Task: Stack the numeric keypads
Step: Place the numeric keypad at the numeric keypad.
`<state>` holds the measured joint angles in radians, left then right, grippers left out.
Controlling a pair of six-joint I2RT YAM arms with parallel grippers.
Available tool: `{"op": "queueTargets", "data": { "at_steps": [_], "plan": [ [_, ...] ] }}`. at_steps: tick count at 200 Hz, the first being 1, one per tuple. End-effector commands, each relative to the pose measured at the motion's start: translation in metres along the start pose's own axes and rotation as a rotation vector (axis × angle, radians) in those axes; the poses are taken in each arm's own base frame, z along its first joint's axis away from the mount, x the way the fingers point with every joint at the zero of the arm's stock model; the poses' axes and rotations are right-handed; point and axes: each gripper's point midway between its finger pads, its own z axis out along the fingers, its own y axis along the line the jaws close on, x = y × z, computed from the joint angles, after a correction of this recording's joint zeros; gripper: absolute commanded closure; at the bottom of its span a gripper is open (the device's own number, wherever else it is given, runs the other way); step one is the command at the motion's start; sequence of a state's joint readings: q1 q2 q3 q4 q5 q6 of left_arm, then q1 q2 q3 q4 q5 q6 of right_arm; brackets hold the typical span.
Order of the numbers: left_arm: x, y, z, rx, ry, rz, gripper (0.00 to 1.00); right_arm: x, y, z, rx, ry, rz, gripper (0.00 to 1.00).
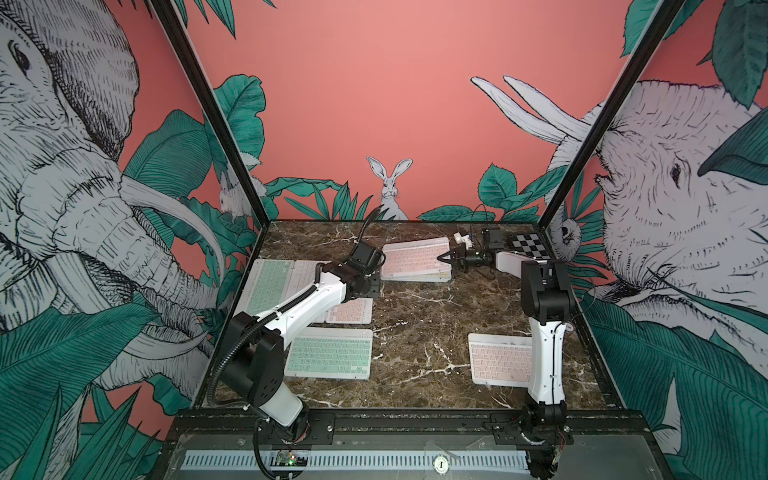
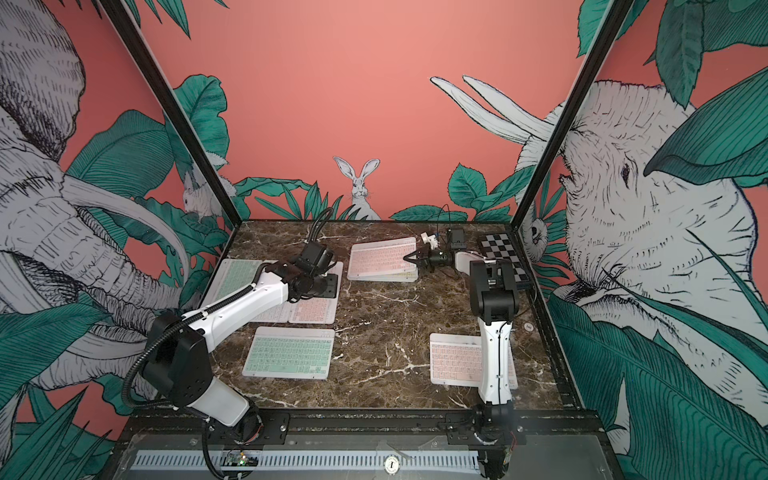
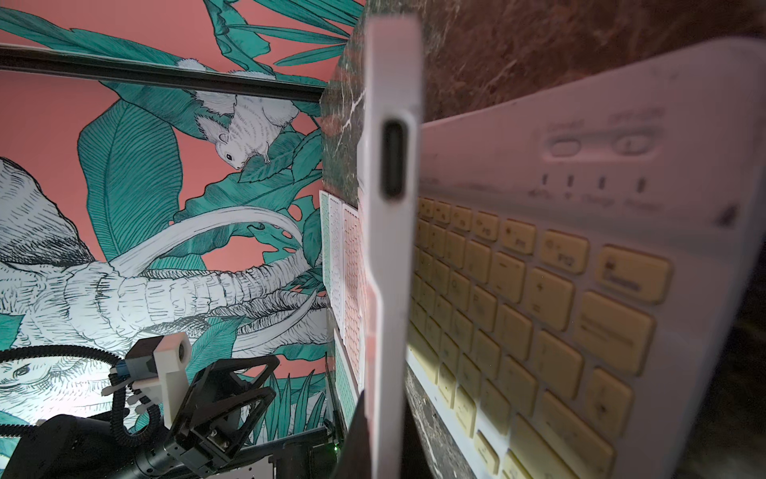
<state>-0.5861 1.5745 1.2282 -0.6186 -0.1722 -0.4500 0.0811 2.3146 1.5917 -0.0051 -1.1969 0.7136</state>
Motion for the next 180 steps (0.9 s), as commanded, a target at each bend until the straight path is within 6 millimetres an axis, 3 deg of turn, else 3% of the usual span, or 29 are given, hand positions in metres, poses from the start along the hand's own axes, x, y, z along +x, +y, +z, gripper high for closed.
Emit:
{"op": "queueTargets", "data": {
  "at_steps": [1, 16, 41, 180],
  "plan": [
    [0.001, 0.002, 0.002, -0.002, 0.004, -0.017, 0.45, -0.004, -0.019, -0.006, 0.051, -0.034, 0.000, 0.89],
    [0.001, 0.002, 0.002, 0.000, 0.005, -0.017, 0.45, -0.002, -0.023, -0.007, 0.071, -0.033, 0.003, 0.76],
    [0.001, 0.001, 0.003, 0.006, 0.005, -0.017, 0.45, 0.000, -0.028, -0.009, 0.097, -0.032, 0.005, 0.69],
    [0.006, 0.000, 0.005, 0.018, 0.005, -0.018, 0.45, -0.001, -0.037, -0.029, 0.268, -0.060, -0.037, 0.51]
  ]
}}
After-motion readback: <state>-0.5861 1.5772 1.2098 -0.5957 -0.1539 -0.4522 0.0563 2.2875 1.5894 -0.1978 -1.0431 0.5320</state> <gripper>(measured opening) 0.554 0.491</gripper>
